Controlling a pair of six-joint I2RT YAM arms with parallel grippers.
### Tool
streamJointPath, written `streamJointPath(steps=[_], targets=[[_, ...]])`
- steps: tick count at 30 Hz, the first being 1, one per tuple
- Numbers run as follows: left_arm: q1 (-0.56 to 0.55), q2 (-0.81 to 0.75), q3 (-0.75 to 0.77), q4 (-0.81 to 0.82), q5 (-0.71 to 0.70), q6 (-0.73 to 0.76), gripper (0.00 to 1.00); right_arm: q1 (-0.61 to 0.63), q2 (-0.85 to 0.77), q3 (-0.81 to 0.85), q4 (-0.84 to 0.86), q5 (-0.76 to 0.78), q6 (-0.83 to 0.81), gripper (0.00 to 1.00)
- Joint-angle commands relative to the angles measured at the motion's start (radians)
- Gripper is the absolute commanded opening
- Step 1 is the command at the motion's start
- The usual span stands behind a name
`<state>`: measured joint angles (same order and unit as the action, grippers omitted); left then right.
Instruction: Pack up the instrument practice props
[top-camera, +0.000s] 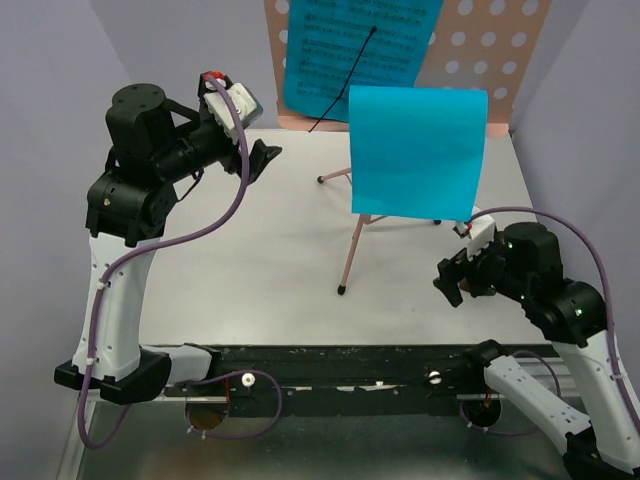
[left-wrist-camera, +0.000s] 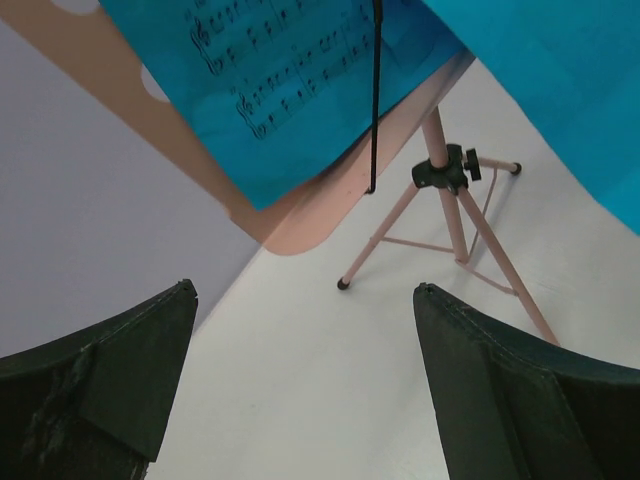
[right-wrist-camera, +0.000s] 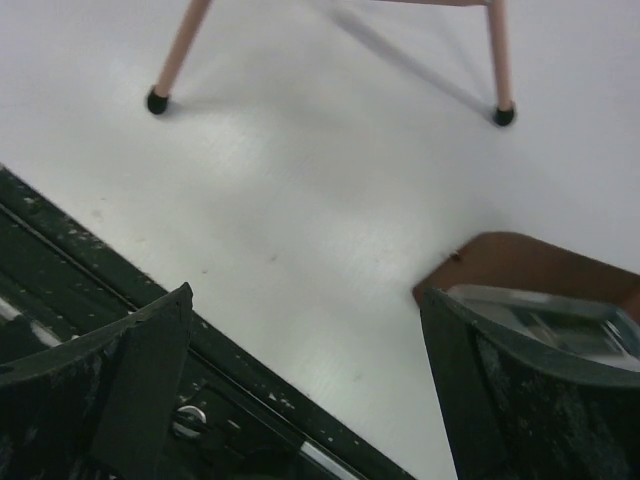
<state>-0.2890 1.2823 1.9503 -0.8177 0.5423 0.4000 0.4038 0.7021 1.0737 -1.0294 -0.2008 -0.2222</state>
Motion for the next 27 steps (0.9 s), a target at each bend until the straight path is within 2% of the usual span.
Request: streamJointPath(steps=[1,5,8,12,15,18,22,27], targets=[[0.004,0.021,0.042,0.136,0.071,-0.024,0.99,-0.006,-0.061,0.087,-0.178,0.26,-0.066,1.0],[0.004,0.04,0.082,0.271,0.051,-0.098,0.99,-0.019,-0.075,0.248,-0.247,0.282,-0.1,1.0],[0.005,0.071,0.139,0.314,0.111,-0.133,0.99,-0.019,-0.017,0.453,-0.251,0.207,-0.16,1.0],[0.002,0.117,0.183,0.418,0.174,-0.251,0.99,-0.019,0.143,0.725,-0.201,-0.065,-0.203,1.0],[-0.01,0.153,0.202,0.515,0.188,-0.309,0.99,-0.02,0.27,0.834,-0.108,-0.233,-0.18,1.0],[-0.044,0.199,0.277,0.545,0.174,-0.291,0.99,-0.02,0.347,0.83,0.119,-0.378,-0.077,1.0],[-0.081,0.253,0.37,0.546,0.101,-0.224,0.99,-0.019,0.44,0.75,0.527,-0.486,0.201,1.0],[-0.088,0.27,0.378,0.568,0.038,-0.21,0.99,-0.017,0.598,0.824,0.785,-0.598,0.443,1.0]])
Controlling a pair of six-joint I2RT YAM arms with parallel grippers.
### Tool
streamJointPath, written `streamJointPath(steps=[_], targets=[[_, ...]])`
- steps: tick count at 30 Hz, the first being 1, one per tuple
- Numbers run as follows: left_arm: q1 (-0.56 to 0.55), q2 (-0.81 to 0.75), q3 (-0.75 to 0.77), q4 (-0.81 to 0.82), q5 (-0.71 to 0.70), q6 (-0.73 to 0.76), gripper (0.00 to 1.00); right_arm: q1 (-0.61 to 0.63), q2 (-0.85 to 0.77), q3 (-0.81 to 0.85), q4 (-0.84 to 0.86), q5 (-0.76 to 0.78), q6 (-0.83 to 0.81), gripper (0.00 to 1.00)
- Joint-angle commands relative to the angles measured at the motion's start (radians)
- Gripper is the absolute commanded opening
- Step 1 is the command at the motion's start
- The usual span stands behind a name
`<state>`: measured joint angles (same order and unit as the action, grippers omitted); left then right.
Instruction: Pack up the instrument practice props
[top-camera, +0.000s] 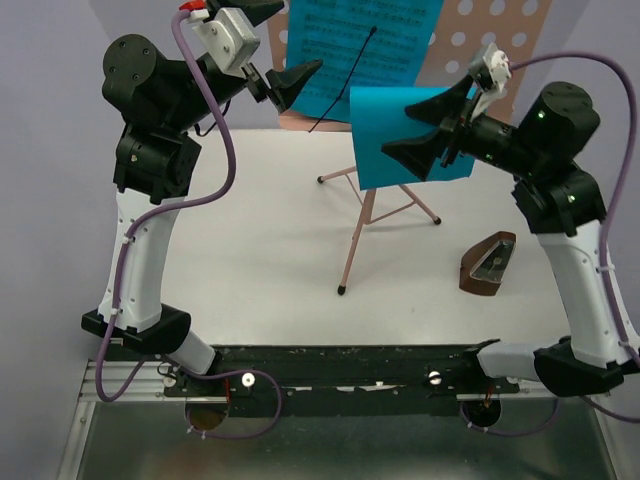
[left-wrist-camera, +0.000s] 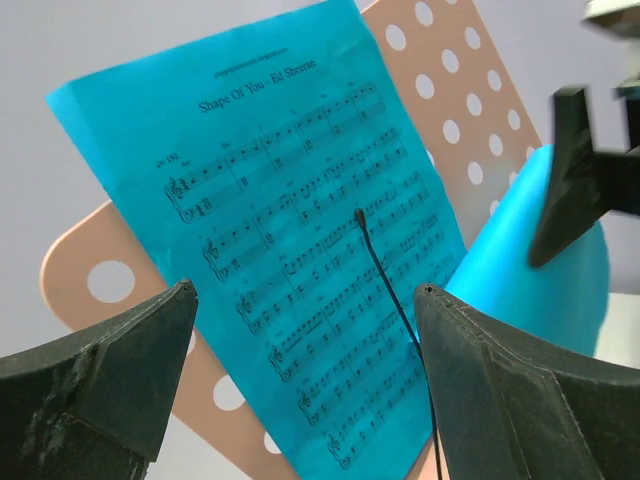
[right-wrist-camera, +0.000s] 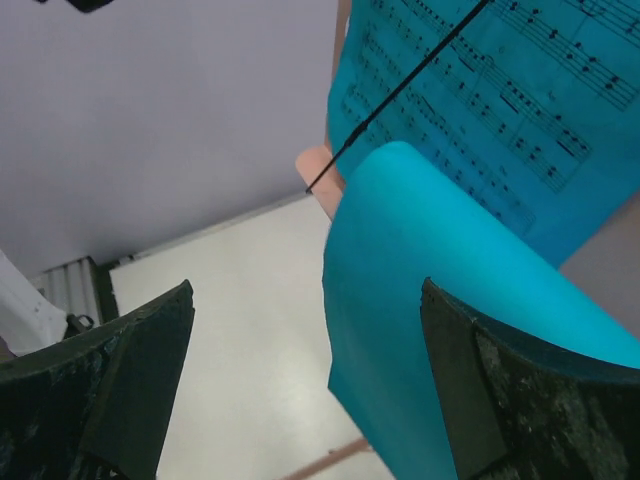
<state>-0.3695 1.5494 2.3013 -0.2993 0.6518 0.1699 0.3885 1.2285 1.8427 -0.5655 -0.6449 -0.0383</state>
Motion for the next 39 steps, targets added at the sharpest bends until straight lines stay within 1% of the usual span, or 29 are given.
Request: streamJointPath(steps=[1,3,8,15,18,22,25,29,34,39], targets=[[-0.006,0.003,0.024,0.058,-0.087,0.019,0.99,-0.002,0.104,0.082,0.338,-0.17,0.28,1.0],[-0.008,0.006,0.026,0.069,-0.101,0.022,0.99,0.001,0.155,0.121,0.371,-0.182,0.313,1.0],[-0.008,0.018,0.029,0.078,-0.133,0.06,0.99,0.03,0.21,0.132,0.447,-0.17,0.356,1.0],[-0.008,0.078,0.105,0.118,-0.172,0.109,0.99,0.072,0.256,0.136,0.5,-0.131,0.357,1.0],[-0.008,0.11,0.133,0.134,-0.169,0.106,0.99,0.084,0.278,0.156,0.472,-0.063,0.357,1.0],[-0.008,0.143,0.165,0.16,-0.164,0.08,0.99,0.107,0.299,0.197,0.383,0.114,0.328,1.0],[-0.006,0.166,0.184,0.183,-0.165,0.059,0.99,0.116,0.308,0.201,0.366,0.169,0.324,1.0],[-0.006,0.193,0.208,0.198,-0.162,0.051,0.99,0.134,0.342,0.222,0.394,0.148,0.325,1.0],[-0.006,0.205,0.207,0.207,-0.138,0.049,0.99,0.177,0.393,0.274,0.444,0.028,0.255,1.0],[-0.005,0.213,0.207,0.218,-0.129,0.031,0.99,0.194,0.42,0.29,0.496,-0.059,0.256,1.0]])
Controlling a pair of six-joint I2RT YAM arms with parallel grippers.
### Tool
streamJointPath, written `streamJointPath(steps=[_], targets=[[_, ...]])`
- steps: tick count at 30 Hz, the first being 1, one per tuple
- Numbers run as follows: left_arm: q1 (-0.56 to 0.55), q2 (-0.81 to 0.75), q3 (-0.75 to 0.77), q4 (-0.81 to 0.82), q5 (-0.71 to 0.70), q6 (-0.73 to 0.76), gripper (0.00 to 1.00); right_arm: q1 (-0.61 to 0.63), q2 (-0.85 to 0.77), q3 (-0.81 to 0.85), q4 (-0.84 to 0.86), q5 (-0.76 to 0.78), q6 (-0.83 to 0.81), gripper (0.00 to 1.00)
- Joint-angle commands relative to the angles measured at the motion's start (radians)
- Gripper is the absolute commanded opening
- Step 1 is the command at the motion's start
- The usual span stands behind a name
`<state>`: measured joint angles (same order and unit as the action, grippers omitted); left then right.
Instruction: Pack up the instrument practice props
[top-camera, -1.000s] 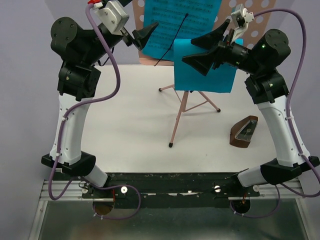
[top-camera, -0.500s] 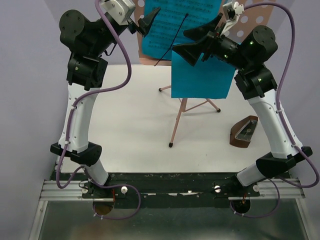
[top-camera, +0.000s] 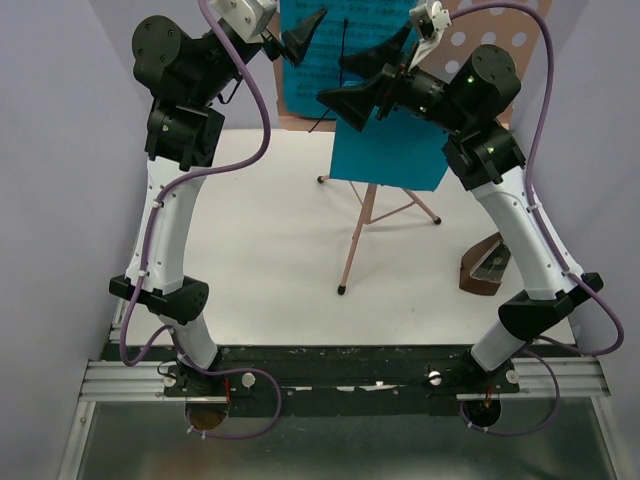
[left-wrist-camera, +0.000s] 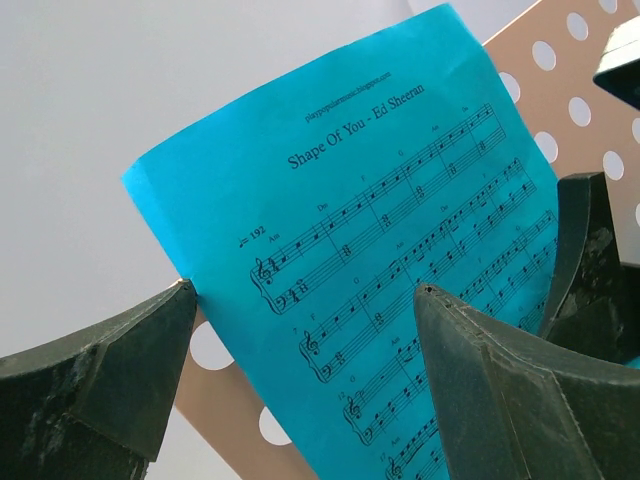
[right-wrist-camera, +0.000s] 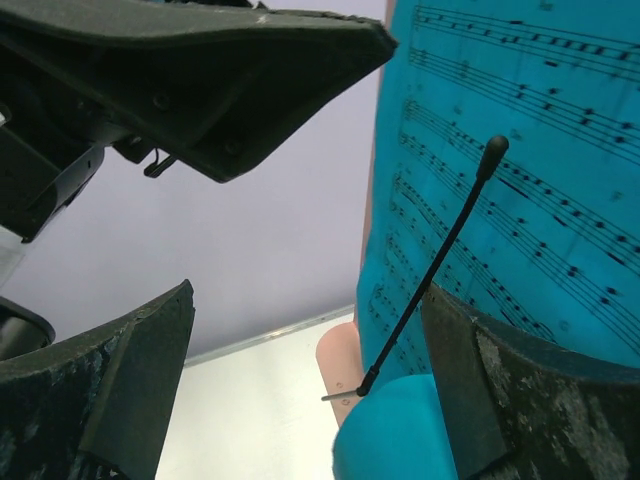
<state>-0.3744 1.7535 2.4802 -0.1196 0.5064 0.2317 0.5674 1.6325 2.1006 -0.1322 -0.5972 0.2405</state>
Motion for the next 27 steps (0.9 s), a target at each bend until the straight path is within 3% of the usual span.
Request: streamJointPath(steps=[1,12,17,21,27], targets=[[-0.003,0.006,0.028,0.038,0.021,-0.034,0.99,0.017,0.015,0.029,0.068,-0.119,-0.023,1.0],[0.019,-0.045,-0.015,0.046,0.047,-0.159,0.88,0.017,-0.005,-0.028,0.108,-0.205,-0.021,1.0],[0.069,-0.089,-0.075,0.092,0.122,-0.365,0.8,0.019,-0.016,-0.04,0.109,-0.23,-0.024,1.0],[0.069,-0.179,-0.205,0.095,0.144,-0.388,0.73,0.02,-0.02,-0.056,0.1,-0.217,-0.03,1.0],[0.088,-0.244,-0.296,0.074,0.129,-0.381,0.75,0.02,-0.014,-0.056,0.1,-0.217,-0.03,1.0]])
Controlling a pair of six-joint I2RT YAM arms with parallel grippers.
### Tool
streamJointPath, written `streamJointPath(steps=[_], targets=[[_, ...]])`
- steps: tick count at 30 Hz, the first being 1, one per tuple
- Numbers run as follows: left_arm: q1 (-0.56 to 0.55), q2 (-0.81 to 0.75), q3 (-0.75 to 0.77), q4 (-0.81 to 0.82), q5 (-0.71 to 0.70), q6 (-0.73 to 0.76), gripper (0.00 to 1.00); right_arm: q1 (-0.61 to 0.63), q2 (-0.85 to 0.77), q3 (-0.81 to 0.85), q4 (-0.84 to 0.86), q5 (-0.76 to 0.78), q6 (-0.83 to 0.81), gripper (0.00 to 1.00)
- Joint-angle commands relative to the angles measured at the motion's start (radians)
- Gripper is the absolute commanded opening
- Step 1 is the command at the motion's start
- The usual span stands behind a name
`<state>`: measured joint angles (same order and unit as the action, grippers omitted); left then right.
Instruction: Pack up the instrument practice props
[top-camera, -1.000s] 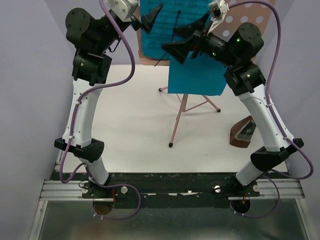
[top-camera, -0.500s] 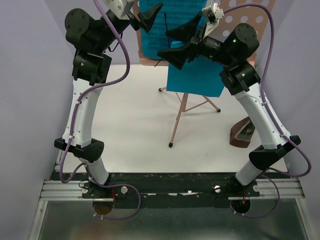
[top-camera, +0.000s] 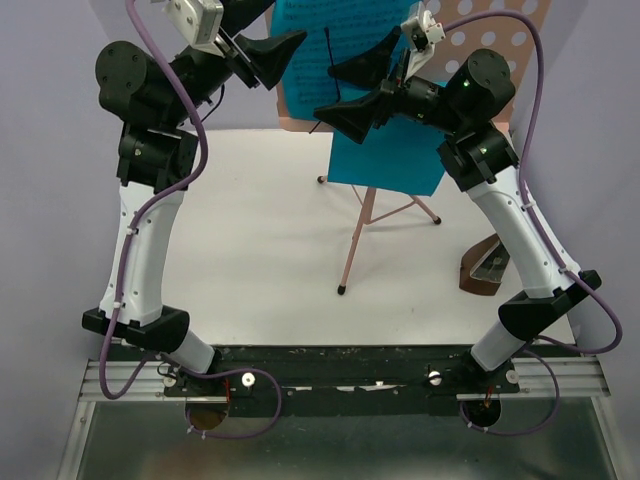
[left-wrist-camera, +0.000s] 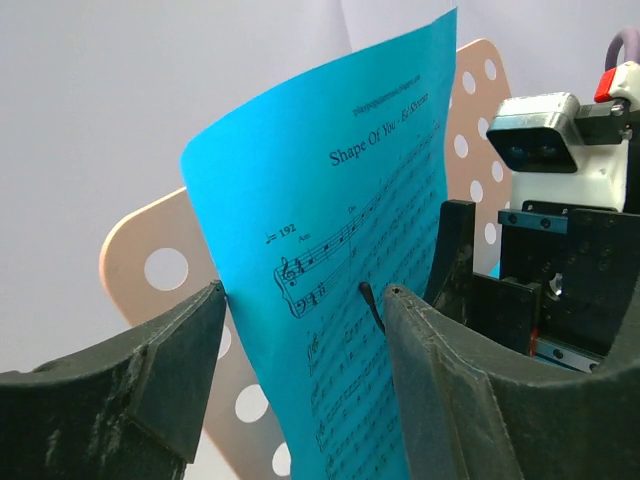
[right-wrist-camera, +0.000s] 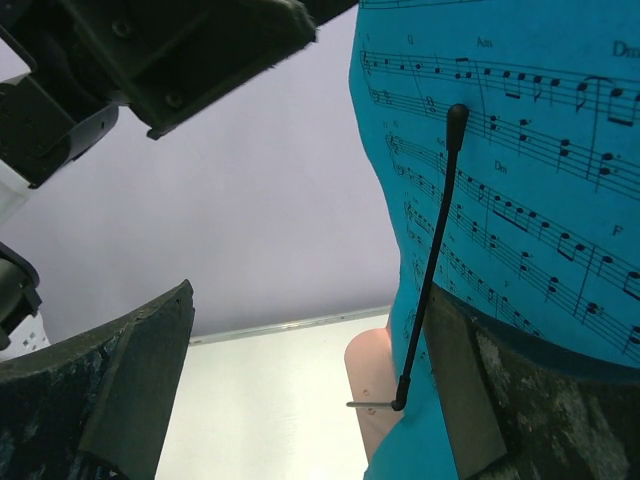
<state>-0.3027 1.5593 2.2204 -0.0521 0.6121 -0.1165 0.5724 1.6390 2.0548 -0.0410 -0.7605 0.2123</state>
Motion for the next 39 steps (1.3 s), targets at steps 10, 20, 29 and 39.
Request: streamJointPath(steps=[10,20,29,39], targets=[[0.042,-0.064,-0.107,-0.028,-0.01,0.009,0.9,0.021,-0.016,-0.004,0.007,-0.065,-0.005,1.0],[0.042,-0.03,-0.099,0.031,0.183,-0.011,0.6,0.024,-0.013,-0.005,0.001,-0.048,-0.008,1.0],[0.047,-0.035,-0.007,-0.011,0.166,0.072,0.05,0.026,-0.013,-0.016,-0.025,0.006,-0.019,1.0],[0.088,-0.079,0.168,-0.179,-0.087,0.4,0.0,0.024,-0.034,0.011,-0.083,0.141,-0.102,1.0]])
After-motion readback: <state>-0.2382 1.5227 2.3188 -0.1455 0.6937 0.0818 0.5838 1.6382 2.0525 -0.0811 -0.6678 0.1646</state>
